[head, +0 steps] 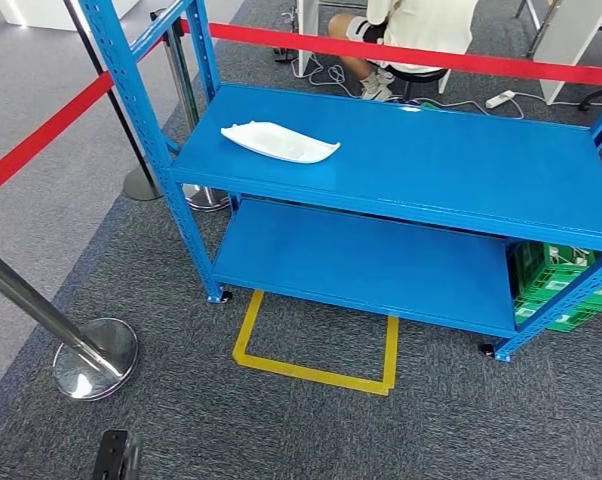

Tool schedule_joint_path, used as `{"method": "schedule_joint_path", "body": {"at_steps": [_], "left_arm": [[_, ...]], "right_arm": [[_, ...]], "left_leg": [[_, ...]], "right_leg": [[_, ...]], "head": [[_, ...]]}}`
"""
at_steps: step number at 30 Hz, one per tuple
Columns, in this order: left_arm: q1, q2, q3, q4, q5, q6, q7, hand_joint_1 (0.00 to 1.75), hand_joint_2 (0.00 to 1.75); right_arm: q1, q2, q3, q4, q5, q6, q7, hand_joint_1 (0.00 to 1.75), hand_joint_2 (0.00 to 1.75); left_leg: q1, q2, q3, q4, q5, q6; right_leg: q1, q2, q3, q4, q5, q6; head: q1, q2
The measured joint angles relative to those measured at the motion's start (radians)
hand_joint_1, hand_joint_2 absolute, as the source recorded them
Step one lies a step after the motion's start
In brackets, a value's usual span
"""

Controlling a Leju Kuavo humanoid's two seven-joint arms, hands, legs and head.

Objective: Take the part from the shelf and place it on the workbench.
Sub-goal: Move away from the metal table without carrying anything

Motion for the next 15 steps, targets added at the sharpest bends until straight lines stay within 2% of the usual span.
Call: {"method": "schedule_joint_path", "body": {"at_steps": [4, 8, 12, 15], "left_arm": [[0.013, -0.007, 0.023, -0.015, -0.023, -0.06, 0.021, 0.0, 0.0], [0.019, -0.022, 0.069, -0.041, -0.01, -0.1, 0.016, 0.0, 0.0], [0.021, -0.032, 0.094, -0.055, -0.01, -0.101, 0.017, 0.0, 0.0], [0.023, -0.038, 0.109, -0.064, -0.013, -0.101, 0.017, 0.0, 0.0]], "right_arm": [[-0.019, -0.002, -0.047, 0.006, 0.03, 0.062, -0.015, 0.0, 1.75], [-0.036, -0.003, -0.092, 0.012, 0.025, 0.091, -0.044, 0.0, 1.75], [-0.048, -0.004, -0.115, 0.018, 0.025, 0.094, -0.048, 0.0, 0.0], [-0.054, -0.004, -0.126, 0.023, 0.021, 0.109, -0.053, 0.0, 0.0]], "left_leg": [[0.001, 0.0, 0.0, 0.0, 0.0, 0.0], [0.001, 0.0, 0.0, 0.0, 0.001, 0.0], [0.001, 0.0, 0.0, 0.0, 0.001, 0.0], [0.001, 0.0, 0.0, 0.0, 0.0, 0.0]], "right_leg": [[0.001, 0.0, 0.0, 0.0, 0.0, 0.0], [0.001, 0.0, 0.001, 0.0, 0.0, 0.0], [0.0, 0.0, 0.001, 0.0, 0.0, 0.0], [0.0, 0.0, 0.001, 0.0, 0.0, 0.0]], "head": [[0.0, 0.0], [0.0, 0.0], [0.0, 0.0], [0.0, 0.0]]}}
